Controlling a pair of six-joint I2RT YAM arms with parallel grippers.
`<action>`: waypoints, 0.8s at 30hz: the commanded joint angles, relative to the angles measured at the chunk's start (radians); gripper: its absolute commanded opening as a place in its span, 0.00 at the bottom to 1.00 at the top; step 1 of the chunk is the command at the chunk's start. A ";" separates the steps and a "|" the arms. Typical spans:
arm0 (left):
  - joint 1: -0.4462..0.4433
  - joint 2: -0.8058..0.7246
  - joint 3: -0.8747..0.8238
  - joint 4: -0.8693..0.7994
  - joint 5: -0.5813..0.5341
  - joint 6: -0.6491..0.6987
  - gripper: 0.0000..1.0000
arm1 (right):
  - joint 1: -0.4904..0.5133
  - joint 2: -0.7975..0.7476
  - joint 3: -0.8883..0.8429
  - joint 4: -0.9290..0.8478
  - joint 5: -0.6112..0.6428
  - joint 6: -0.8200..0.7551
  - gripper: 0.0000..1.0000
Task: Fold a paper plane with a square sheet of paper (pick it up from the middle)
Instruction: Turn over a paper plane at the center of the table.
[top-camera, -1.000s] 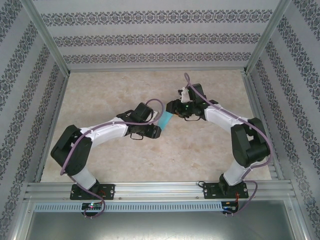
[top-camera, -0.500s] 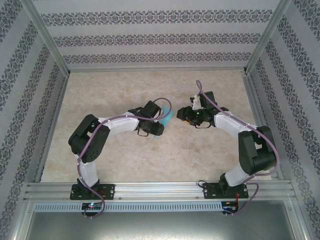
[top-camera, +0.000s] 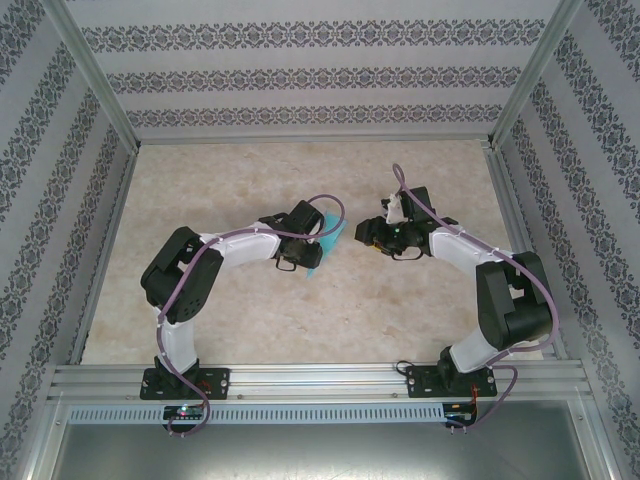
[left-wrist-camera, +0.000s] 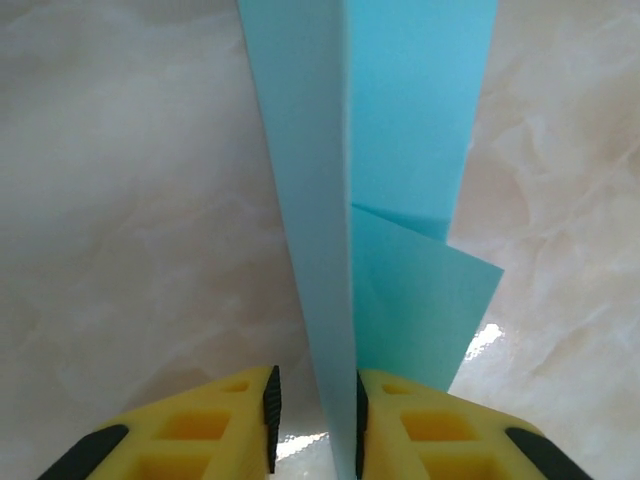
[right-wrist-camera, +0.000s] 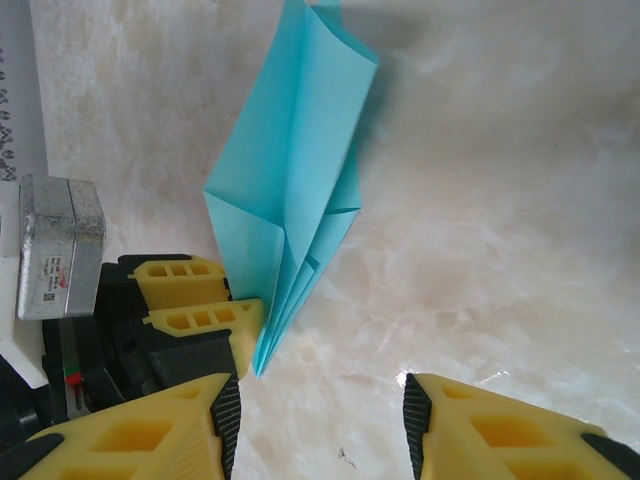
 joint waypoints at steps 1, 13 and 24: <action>-0.008 0.003 0.023 -0.040 -0.019 0.001 0.27 | 0.001 0.008 -0.013 0.032 -0.027 0.000 0.48; 0.047 -0.033 -0.026 0.038 0.168 -0.045 0.09 | 0.063 0.106 -0.027 0.223 -0.105 0.128 0.51; 0.124 -0.110 -0.105 0.147 0.394 -0.109 0.06 | 0.081 0.125 -0.004 0.231 -0.088 0.137 0.56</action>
